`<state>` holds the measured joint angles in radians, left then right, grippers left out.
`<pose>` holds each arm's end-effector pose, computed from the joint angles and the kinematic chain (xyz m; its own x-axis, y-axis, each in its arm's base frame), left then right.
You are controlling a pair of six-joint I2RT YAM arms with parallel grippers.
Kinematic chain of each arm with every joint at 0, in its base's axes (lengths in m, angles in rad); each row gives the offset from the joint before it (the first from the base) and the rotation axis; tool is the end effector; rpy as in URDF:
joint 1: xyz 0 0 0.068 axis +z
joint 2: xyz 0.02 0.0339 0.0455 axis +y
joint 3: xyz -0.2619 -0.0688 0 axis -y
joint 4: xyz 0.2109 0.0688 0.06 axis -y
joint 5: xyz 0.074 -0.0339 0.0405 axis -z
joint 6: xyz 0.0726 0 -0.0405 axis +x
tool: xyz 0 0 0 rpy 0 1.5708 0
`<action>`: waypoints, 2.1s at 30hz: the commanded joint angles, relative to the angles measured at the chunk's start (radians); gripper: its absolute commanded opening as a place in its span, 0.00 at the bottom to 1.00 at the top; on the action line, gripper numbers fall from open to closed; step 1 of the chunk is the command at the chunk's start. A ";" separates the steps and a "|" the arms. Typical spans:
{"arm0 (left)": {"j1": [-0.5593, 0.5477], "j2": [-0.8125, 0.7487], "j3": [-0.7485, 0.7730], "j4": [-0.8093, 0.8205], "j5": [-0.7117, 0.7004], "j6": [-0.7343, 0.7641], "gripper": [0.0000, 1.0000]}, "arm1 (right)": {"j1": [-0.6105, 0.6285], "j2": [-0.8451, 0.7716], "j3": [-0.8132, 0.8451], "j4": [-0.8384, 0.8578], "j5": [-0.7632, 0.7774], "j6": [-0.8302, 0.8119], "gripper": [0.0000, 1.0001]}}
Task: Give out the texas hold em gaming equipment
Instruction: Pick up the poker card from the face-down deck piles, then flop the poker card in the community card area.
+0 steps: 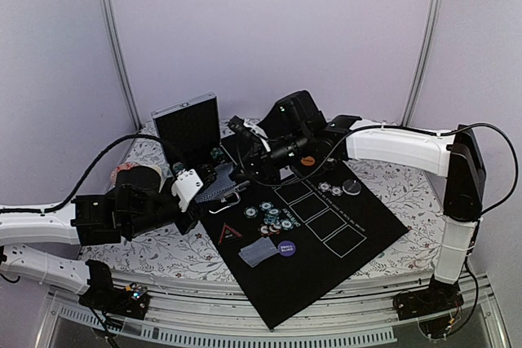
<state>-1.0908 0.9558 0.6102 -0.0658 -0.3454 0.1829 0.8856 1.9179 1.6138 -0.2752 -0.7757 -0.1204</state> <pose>0.1225 -0.1821 0.2555 -0.0558 0.4779 -0.8766 0.7134 0.6334 0.2998 0.2350 0.3679 0.2850 -0.2330 -0.4206 -0.8768 -0.9585 -0.0528 0.2800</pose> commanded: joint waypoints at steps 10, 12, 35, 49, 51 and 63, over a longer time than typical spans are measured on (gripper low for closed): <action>-0.010 -0.007 0.003 0.026 -0.003 -0.004 0.34 | -0.006 -0.097 0.027 -0.111 0.073 -0.084 0.02; -0.010 -0.008 0.003 0.026 -0.003 -0.004 0.34 | -0.011 -0.104 0.023 -0.112 0.076 -0.084 0.02; -0.010 -0.003 0.000 0.029 -0.003 -0.017 0.34 | -0.047 -0.163 0.026 -0.139 0.073 -0.088 0.02; -0.010 -0.005 -0.013 0.035 -0.020 -0.022 0.33 | -0.182 -0.291 -0.038 -0.192 0.251 0.007 0.02; -0.010 -0.006 -0.016 0.041 -0.020 -0.025 0.33 | -0.207 -0.308 -0.055 -0.209 0.363 0.055 0.02; -0.011 -0.034 -0.046 0.074 -0.006 -0.029 0.33 | -0.218 -0.133 -0.090 -0.402 1.181 0.176 0.02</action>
<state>-1.0912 0.9493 0.5774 -0.0353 -0.3519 0.1638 0.6708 1.6909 1.5299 -0.5930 0.1043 -0.0051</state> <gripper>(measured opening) 0.336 0.019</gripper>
